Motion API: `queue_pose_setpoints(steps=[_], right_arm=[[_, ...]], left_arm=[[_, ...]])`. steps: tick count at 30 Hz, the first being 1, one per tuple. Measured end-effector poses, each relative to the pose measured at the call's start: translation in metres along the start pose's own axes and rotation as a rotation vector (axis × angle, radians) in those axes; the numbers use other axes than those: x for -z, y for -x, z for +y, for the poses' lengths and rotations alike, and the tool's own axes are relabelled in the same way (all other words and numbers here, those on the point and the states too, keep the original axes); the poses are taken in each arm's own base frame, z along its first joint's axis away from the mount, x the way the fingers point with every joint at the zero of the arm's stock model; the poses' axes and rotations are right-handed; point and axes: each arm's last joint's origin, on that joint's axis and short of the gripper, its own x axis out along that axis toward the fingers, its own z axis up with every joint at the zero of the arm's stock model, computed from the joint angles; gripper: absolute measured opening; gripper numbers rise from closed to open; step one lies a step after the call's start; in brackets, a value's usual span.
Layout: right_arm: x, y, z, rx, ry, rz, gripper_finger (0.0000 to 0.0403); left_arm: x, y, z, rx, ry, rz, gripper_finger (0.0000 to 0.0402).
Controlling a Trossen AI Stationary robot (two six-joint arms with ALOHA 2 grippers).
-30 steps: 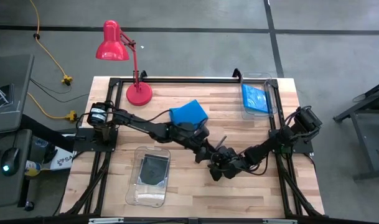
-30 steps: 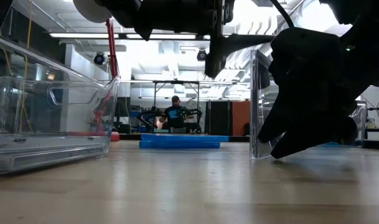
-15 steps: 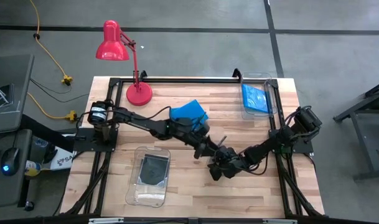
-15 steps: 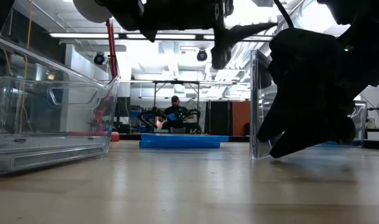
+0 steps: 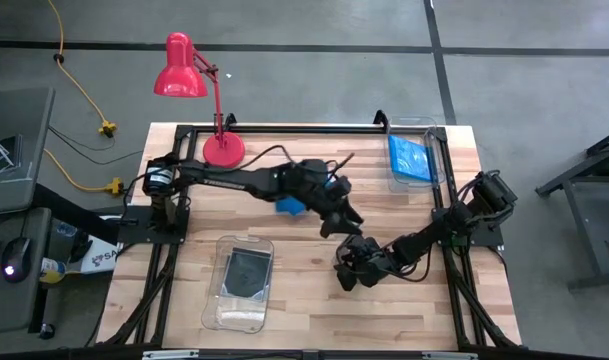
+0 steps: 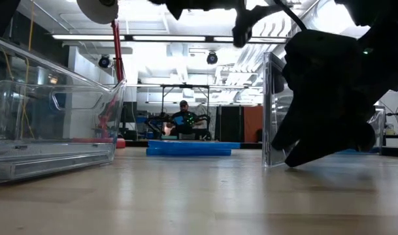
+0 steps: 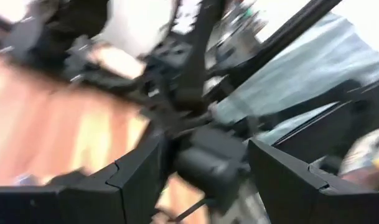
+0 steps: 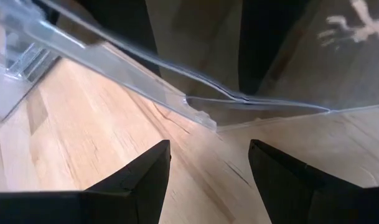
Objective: Pick & place jewel cases by type
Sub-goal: Put the black cd case into the bottom transparent bin
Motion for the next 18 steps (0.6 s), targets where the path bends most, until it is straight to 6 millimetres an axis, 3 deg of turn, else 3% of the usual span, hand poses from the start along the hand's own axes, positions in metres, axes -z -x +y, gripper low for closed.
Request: queue_pose_setpoints(steps=[9,18], right_arm=[[0.0,0.0,0.0,0.001,0.0,-0.004,0.0211],[0.0,0.0,0.0,0.001,-0.001,-0.008,0.0211]], left_arm=[[-0.009,0.014,-0.006,-0.327,-0.082,0.209,0.0239],[-0.006,0.016,-0.003,-0.437,-0.121,0.233,0.0239]])
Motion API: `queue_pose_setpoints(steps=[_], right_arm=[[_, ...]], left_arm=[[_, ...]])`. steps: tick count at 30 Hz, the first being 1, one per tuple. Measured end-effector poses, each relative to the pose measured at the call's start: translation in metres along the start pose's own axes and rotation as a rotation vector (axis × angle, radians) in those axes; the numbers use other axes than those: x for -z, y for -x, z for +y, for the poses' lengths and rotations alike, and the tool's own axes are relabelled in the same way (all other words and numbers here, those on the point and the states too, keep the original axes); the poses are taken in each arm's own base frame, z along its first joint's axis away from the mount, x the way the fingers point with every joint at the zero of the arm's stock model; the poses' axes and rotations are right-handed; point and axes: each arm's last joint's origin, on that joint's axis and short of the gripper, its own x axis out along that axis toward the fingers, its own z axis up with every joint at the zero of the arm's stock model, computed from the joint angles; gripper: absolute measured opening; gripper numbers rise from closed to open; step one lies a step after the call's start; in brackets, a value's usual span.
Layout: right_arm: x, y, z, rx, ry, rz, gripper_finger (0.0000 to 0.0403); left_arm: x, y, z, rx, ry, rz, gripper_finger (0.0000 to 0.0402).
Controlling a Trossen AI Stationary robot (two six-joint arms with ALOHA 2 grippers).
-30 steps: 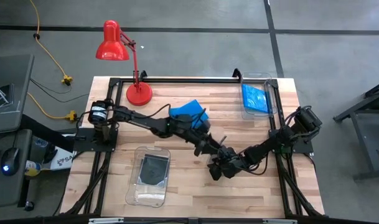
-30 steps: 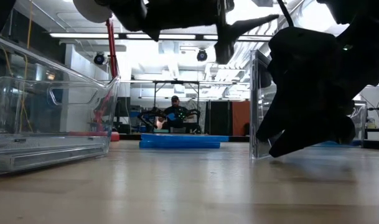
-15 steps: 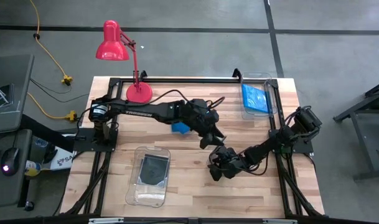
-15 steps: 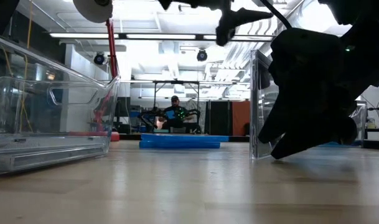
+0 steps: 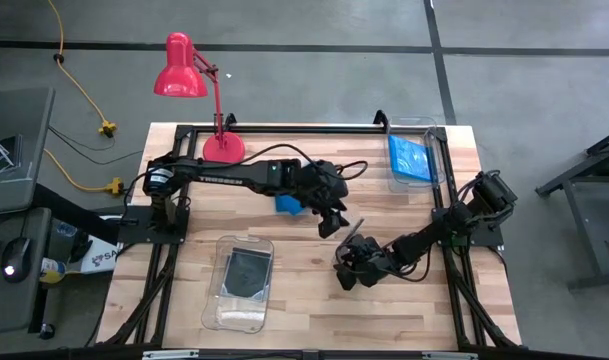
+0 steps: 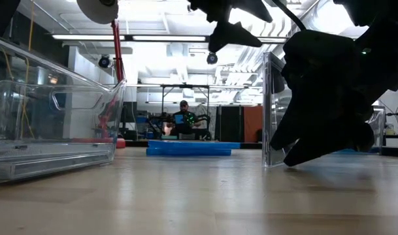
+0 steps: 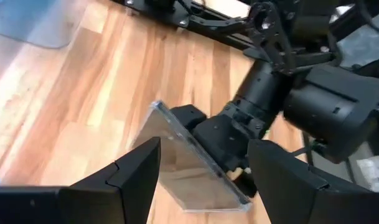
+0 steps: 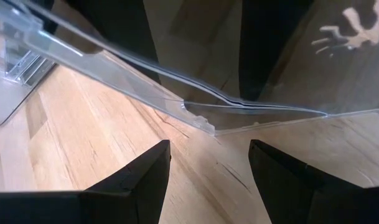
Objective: Pick & place jewel cases by type
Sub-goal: Put the black cd case into the bottom transparent bin
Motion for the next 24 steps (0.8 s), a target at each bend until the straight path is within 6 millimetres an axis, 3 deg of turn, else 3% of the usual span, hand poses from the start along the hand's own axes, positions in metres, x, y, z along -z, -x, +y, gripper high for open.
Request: queue_pose_setpoints(steps=[8,18,24], right_arm=[[0.0,0.0,0.0,0.0,0.0,0.0,0.0211],[0.0,0.0,0.0,-0.001,-0.009,0.0,0.0211],[0.0,0.0,0.0,-0.001,-0.009,0.0,0.0211]], left_arm=[[0.001,0.002,-0.002,-0.03,0.079,0.024,0.0239],[-0.029,0.037,-0.021,-0.15,0.07,-0.017,0.0239],[-0.038,0.022,-0.03,-0.159,0.059,0.012,0.0231]])
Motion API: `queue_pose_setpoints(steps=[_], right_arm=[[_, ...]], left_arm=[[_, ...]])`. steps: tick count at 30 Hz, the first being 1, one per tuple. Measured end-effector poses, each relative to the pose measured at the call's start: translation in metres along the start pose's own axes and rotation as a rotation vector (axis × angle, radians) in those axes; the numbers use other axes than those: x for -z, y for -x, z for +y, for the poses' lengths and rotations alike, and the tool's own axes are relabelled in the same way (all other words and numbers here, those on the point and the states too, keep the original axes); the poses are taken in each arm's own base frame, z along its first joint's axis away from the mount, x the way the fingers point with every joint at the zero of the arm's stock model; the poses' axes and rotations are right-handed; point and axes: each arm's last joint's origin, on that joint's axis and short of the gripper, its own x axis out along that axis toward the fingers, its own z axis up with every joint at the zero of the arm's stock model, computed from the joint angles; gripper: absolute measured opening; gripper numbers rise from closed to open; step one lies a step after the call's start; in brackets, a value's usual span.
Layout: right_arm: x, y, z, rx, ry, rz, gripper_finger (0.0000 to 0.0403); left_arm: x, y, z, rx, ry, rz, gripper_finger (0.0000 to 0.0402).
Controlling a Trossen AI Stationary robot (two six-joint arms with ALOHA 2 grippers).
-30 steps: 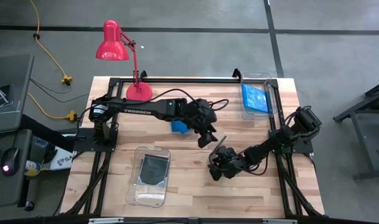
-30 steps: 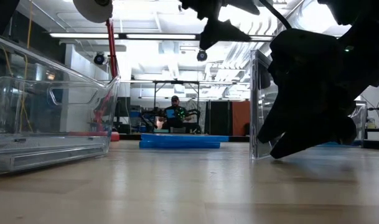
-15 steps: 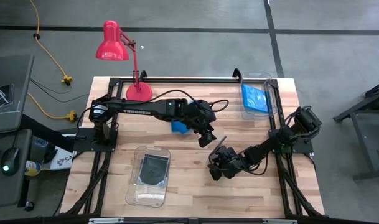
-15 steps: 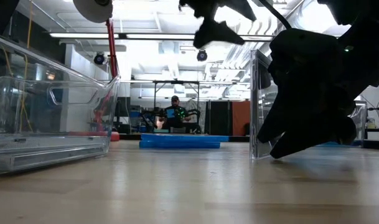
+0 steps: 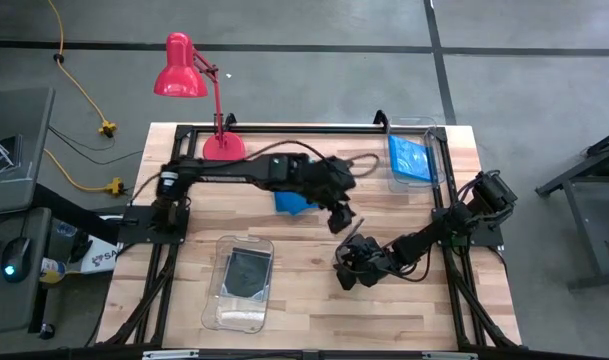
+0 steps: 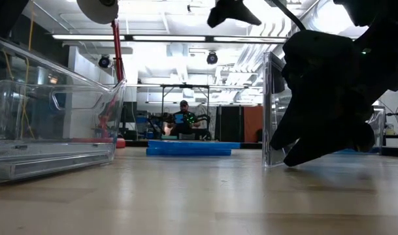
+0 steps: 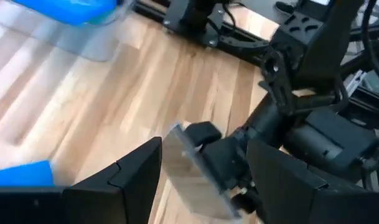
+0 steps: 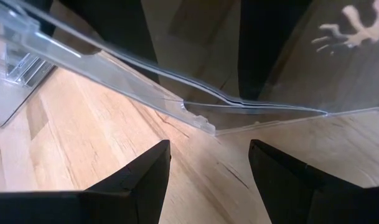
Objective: Pick & place jewel cases by type
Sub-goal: Put the black cd case into the bottom transparent bin
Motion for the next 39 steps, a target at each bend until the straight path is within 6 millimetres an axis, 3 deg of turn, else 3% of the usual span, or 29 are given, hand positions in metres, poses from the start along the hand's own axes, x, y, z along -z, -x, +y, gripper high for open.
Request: queue_pose_setpoints(steps=[8,21,31,39], right_arm=[[0.0,0.0,0.0,0.002,-0.001,0.006,0.0211],[0.0,0.0,0.0,-0.002,-0.007,0.014,0.0211],[0.001,0.0,-0.001,0.001,-0.004,0.016,0.0211],[0.001,0.0,-0.001,0.002,-0.005,0.016,0.0211]], left_arm=[[0.01,-0.049,-0.021,0.039,-0.103,0.191,0.0195],[0.009,-0.057,-0.009,-0.029,-0.199,0.207,0.0193],[-0.009,-0.059,-0.018,0.036,-0.22,0.004,0.0193],[-0.001,-0.058,-0.008,-0.041,-0.106,0.109,0.0193]])
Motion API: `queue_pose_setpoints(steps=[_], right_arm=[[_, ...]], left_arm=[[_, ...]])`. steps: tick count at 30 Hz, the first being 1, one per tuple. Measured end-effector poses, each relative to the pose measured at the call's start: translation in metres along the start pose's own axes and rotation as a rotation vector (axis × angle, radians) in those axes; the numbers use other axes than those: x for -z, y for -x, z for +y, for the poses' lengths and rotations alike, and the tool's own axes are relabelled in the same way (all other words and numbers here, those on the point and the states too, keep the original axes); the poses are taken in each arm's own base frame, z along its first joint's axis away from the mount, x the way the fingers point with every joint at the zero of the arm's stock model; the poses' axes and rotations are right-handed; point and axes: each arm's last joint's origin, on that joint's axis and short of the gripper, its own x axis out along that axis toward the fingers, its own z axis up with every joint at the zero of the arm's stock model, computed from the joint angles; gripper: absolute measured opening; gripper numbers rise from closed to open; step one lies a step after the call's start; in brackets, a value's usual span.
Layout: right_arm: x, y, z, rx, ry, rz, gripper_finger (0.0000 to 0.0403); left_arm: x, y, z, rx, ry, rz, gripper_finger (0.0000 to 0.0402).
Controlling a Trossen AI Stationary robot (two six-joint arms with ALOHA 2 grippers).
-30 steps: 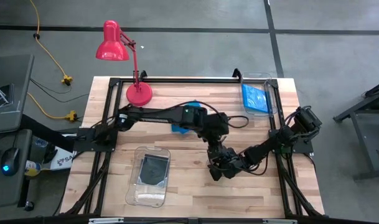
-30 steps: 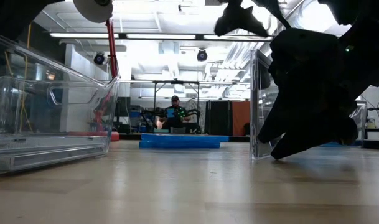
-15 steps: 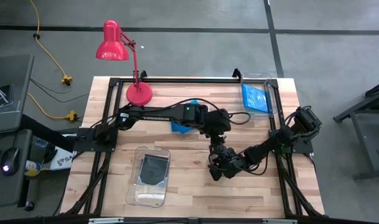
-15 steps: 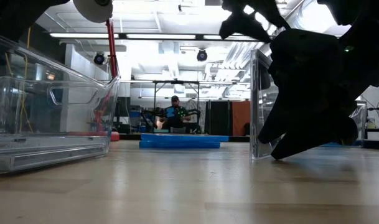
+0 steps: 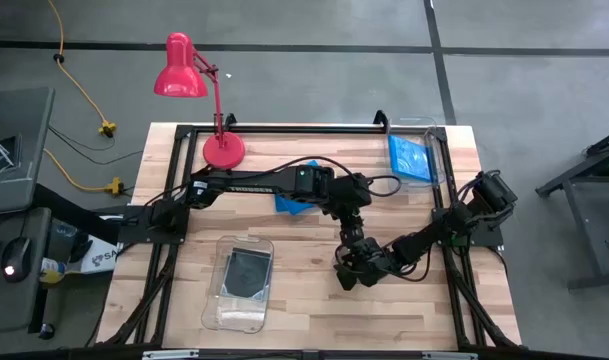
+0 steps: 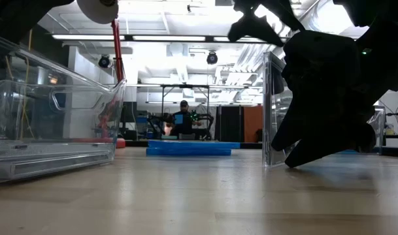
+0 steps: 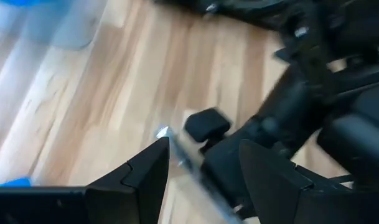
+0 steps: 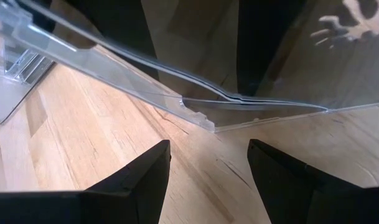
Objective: Pick & place jewel cases by type
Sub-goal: Put the black cd case into the bottom transparent bin
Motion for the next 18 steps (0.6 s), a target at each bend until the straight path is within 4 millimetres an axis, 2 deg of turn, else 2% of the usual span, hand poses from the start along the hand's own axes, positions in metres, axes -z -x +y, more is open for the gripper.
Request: queue_pose_setpoints(steps=[6,16,18], right_arm=[[0.0,0.0,0.0,0.0,-0.002,0.0,0.0211],[0.0,0.0,0.0,0.006,-0.007,0.003,0.0211],[0.0,0.0,0.0,0.005,-0.007,0.003,0.0211]], left_arm=[[0.002,0.0,0.003,-0.059,0.032,0.01,0.0195],[0.013,-0.037,0.005,-0.028,0.144,0.084,0.0213],[0.014,-0.039,0.005,-0.032,0.144,0.091,0.0217]])
